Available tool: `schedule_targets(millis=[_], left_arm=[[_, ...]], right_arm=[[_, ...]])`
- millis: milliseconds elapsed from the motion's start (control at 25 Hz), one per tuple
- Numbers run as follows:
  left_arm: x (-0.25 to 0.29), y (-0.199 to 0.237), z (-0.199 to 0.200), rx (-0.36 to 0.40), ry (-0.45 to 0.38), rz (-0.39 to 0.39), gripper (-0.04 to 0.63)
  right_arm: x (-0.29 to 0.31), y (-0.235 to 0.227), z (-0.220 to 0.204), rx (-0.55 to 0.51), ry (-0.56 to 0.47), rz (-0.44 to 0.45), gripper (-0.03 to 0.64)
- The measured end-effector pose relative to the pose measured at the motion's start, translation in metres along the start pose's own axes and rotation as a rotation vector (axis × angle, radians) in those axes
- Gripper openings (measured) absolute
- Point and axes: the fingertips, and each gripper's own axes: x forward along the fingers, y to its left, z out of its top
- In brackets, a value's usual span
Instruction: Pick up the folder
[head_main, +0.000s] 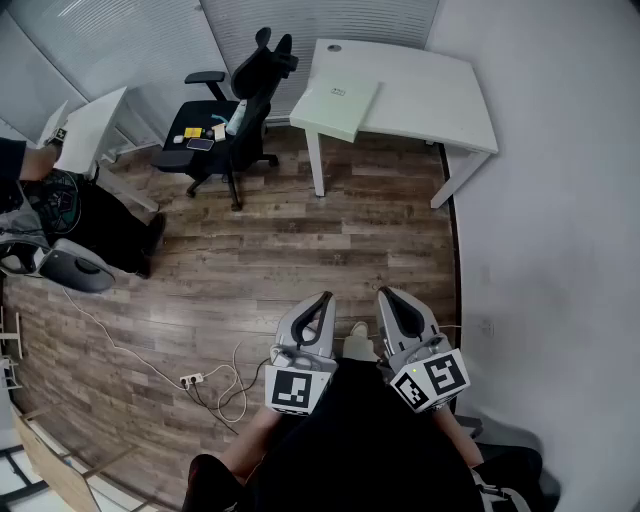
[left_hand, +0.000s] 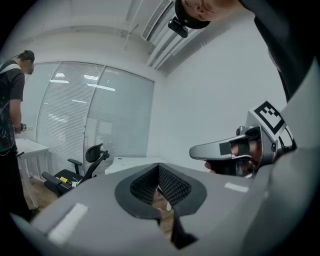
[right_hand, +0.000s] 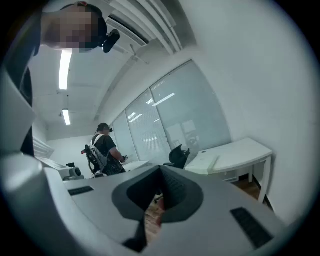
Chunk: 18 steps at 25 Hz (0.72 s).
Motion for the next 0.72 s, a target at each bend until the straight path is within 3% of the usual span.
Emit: schedule_targets(millis=[720], left_arm=[[0.001, -0.038, -0.003, 0.033, -0.018, 0.033, 0.005]], right_arm=[[-0.041, -0.023, -0.006, 0.01, -0.018, 0.012, -0.002]])
